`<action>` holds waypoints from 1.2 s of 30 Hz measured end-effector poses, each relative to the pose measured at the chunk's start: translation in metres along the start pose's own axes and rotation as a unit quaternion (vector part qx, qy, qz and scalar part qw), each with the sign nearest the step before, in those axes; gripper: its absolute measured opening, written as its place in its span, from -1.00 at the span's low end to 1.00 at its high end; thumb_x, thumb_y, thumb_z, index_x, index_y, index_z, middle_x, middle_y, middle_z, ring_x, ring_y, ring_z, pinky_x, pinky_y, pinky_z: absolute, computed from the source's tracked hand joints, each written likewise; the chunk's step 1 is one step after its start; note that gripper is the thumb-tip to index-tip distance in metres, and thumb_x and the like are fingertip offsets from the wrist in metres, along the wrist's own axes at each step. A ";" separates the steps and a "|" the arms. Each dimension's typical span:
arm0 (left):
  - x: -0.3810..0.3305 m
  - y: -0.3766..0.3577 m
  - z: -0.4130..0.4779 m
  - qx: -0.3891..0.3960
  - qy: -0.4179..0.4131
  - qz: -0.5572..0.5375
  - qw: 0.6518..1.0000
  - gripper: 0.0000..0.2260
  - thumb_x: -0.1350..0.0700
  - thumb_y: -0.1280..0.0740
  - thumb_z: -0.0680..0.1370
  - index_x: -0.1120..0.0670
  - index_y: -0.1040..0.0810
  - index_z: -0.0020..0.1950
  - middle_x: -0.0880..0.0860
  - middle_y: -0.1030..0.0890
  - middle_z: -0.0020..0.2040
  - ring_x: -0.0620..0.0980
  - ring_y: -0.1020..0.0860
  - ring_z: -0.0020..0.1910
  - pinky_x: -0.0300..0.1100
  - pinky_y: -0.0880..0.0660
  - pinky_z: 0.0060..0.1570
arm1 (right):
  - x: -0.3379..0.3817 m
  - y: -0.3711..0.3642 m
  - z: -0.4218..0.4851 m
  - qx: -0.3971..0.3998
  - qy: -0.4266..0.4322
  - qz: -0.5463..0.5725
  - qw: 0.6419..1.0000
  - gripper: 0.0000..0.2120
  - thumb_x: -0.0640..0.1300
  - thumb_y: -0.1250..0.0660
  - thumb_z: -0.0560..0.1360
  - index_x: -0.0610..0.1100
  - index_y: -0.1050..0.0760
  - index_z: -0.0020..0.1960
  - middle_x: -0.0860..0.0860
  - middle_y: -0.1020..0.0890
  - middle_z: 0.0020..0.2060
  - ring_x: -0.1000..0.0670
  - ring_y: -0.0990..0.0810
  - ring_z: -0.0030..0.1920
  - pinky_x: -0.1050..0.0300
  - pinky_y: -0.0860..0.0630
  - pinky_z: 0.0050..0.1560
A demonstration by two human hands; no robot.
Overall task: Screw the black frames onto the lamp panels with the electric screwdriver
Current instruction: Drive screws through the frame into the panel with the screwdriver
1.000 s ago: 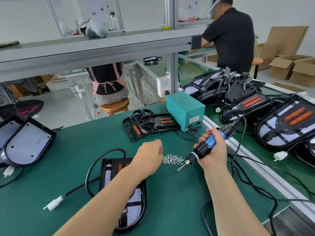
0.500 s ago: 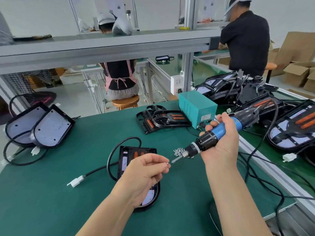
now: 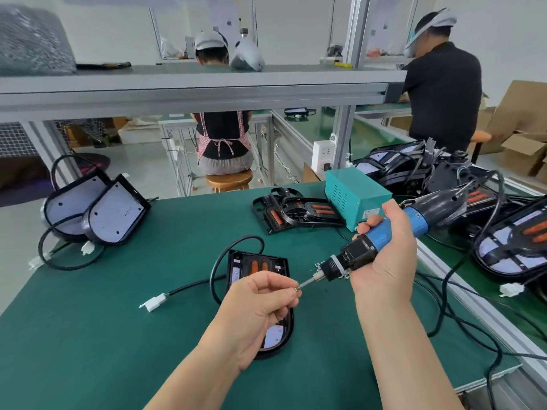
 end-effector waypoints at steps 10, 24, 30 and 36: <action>0.006 0.006 -0.019 -0.125 -0.218 0.144 0.957 -0.68 0.34 -0.43 0.51 -0.12 -0.70 -0.12 -0.04 -0.67 -0.24 -0.14 -0.59 -0.23 -0.37 -0.52 -0.14 | -0.016 0.002 -0.009 -0.083 0.000 -0.050 0.995 -0.80 -0.08 -0.46 0.51 -0.05 -0.51 0.09 0.09 -0.57 -0.41 0.07 -0.59 -0.40 0.28 -0.55 -0.32; 0.014 0.075 -0.025 -0.322 -0.209 0.314 0.868 -0.67 0.00 -0.50 0.44 -0.04 -0.43 0.09 -0.14 -0.46 0.00 -0.14 -0.48 0.00 -0.22 -0.35 -0.05 | -0.032 -0.003 -0.003 -0.020 0.048 -0.086 0.995 -0.84 -0.15 -0.44 0.52 -0.09 -0.48 0.02 0.02 -0.52 -0.40 0.01 -0.51 -0.41 0.20 -0.54 -0.31; 0.029 0.081 -0.003 -0.222 0.009 0.375 0.900 -0.49 -0.34 -0.41 0.39 0.10 -0.44 -0.10 0.03 -0.60 -0.22 -0.01 -0.60 -0.36 -0.16 -0.49 -0.39 | -0.048 -0.003 -0.011 0.038 0.090 -0.160 0.982 -0.83 -0.10 -0.45 0.42 -0.08 -0.46 -0.09 0.01 -0.53 -0.41 -0.01 -0.50 -0.45 0.17 -0.52 -0.35; 0.034 0.077 0.005 -0.158 0.031 0.272 0.949 -0.37 -0.28 -0.51 0.17 0.13 -0.55 0.02 0.09 -0.65 -0.04 0.05 -0.66 -0.16 -0.21 -0.57 -0.45 | -0.057 -0.002 -0.014 0.057 0.089 -0.182 0.978 -0.82 -0.10 -0.46 0.43 -0.09 -0.46 -0.10 0.03 -0.54 -0.43 0.01 -0.51 -0.46 0.20 -0.52 -0.37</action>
Point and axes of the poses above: each hand's wrist, its own z-axis towards the middle knuckle, its own y-axis out of the back of the hand, x = y × z, the point moved 4 cm from there along z, towards the middle knuckle
